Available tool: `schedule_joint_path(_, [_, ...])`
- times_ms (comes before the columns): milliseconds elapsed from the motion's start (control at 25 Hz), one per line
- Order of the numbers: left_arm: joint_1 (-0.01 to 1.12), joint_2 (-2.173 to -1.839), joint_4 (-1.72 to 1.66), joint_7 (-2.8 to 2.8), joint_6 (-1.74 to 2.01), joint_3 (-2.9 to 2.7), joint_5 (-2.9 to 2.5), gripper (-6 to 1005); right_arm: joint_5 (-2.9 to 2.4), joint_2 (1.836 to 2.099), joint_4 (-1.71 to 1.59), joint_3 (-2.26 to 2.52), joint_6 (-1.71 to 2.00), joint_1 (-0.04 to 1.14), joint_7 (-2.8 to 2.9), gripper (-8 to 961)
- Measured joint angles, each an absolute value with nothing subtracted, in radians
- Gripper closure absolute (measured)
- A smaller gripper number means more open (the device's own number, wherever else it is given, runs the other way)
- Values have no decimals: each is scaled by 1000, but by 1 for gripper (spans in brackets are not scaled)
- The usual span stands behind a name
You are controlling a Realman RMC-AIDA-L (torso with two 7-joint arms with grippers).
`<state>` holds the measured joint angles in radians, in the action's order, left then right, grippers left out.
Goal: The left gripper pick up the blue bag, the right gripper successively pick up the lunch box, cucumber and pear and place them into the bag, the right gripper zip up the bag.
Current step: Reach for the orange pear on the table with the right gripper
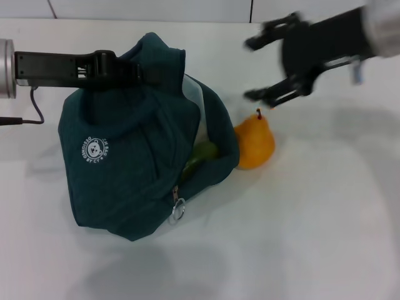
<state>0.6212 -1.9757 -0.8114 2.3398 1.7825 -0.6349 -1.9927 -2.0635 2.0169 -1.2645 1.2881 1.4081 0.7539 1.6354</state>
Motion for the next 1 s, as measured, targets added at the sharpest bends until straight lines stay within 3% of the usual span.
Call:
schedule_joint_path(400, [621,-1979,-810,2345,1774,-635,-1993,960,-1791,2014,-1155,1044,1397,521,1611,131])
schedule_joint_path(1000, [621,-1983,-810,2341,1773,-635,-1993,960,-1568,2020,-676,1026,1419,521,1182,136])
